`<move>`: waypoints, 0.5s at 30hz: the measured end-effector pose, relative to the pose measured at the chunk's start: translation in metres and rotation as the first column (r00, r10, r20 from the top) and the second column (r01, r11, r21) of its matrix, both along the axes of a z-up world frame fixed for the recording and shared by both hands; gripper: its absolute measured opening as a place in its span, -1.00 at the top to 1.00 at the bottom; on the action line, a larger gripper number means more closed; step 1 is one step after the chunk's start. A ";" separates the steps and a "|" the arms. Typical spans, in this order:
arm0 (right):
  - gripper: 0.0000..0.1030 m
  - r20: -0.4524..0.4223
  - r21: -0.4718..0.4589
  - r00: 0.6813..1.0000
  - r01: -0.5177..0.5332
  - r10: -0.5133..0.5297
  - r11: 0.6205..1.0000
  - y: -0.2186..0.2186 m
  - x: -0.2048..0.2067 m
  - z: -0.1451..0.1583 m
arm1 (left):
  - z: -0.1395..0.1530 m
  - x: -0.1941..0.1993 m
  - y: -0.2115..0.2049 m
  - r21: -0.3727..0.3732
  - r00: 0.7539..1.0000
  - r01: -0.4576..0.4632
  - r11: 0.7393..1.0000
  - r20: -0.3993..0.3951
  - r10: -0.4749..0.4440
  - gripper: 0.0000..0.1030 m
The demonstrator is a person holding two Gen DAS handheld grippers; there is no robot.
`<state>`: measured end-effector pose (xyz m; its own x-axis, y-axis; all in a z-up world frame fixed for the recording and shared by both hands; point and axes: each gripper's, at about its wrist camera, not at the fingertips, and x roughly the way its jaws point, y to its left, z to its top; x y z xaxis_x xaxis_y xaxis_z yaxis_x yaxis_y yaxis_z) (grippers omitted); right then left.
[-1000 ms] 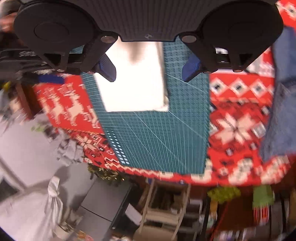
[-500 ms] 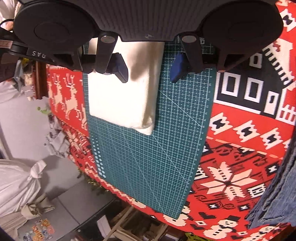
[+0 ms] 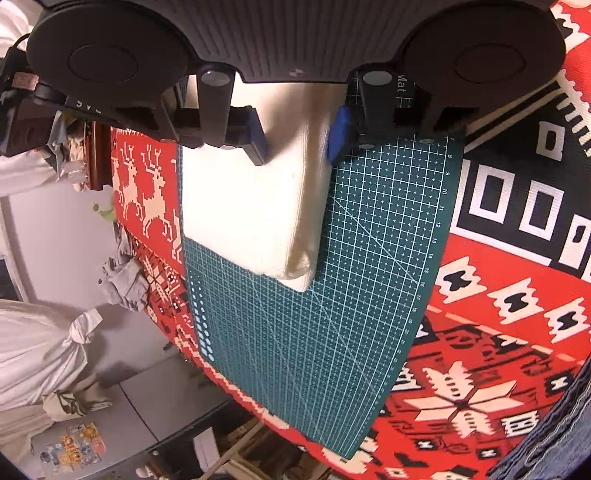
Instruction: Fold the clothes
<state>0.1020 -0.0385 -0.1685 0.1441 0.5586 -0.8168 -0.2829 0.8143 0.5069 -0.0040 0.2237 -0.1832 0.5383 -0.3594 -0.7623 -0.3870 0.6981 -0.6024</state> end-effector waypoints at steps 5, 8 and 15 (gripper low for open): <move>0.37 -0.026 0.037 0.999 0.039 -0.038 0.999 -0.007 -0.002 -0.002 | -0.002 -0.008 -0.001 -0.014 0.999 -0.030 0.999 0.014 0.030 0.31; 0.37 -0.021 0.043 0.999 0.028 -0.027 0.999 -0.007 -0.004 -0.004 | -0.002 -0.009 -0.003 -0.009 1.000 -0.013 1.000 0.020 0.013 0.27; 0.32 0.021 0.016 1.000 -0.020 0.020 1.000 -0.001 -0.007 -0.005 | 0.000 -0.008 -0.009 0.065 0.998 0.063 0.996 0.027 -0.064 0.22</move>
